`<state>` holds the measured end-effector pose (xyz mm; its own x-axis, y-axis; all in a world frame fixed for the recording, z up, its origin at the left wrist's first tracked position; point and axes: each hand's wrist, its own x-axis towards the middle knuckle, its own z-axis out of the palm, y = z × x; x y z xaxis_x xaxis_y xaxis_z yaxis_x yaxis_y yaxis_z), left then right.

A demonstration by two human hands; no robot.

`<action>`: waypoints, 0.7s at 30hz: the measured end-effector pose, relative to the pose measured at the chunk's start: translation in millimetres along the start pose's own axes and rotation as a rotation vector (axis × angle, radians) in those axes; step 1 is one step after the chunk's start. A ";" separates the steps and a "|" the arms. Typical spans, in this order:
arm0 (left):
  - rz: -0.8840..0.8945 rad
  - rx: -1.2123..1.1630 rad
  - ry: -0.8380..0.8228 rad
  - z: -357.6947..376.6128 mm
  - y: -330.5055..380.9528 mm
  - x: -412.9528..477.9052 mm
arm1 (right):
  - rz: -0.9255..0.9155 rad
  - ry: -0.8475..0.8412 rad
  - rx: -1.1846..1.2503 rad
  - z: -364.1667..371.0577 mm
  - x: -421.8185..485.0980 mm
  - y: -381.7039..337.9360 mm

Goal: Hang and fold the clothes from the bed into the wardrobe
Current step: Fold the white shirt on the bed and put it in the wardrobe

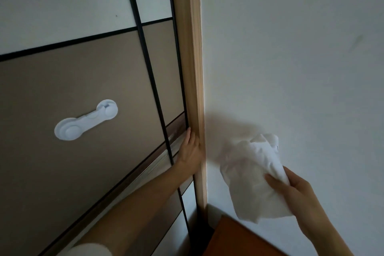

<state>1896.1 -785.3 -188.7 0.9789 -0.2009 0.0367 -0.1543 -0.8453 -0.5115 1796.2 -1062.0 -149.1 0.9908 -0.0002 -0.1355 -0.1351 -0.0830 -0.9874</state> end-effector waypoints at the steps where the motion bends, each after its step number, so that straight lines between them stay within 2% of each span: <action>1: -0.005 0.093 -0.060 -4.1 -6.9 9.6 | 0.003 0.016 -0.003 -1.4 2.2 1.4; 4: -0.003 0.352 -0.142 -11.3 -17.1 24.3 | 0.028 0.048 0.021 -3.2 5.9 3.4; 12: 0.072 0.627 -0.209 2.4 -21.0 24.3 | 0.054 0.017 0.034 17.0 -2.7 4.6; 18: 0.002 0.592 -0.148 -9.8 -14.1 31.9 | 0.074 0.001 0.020 27.7 -9.3 5.1; 21: -0.060 0.514 -0.181 -1.7 -18.7 26.4 | 0.066 -0.003 0.011 34.0 -8.4 2.1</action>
<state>1924.6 -775.7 -176.6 0.9984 -0.0331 -0.0467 -0.0569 -0.4925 -0.8684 1787.2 -1028.2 -152.9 0.9796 -0.0024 -0.2009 -0.2006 -0.0723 -0.9770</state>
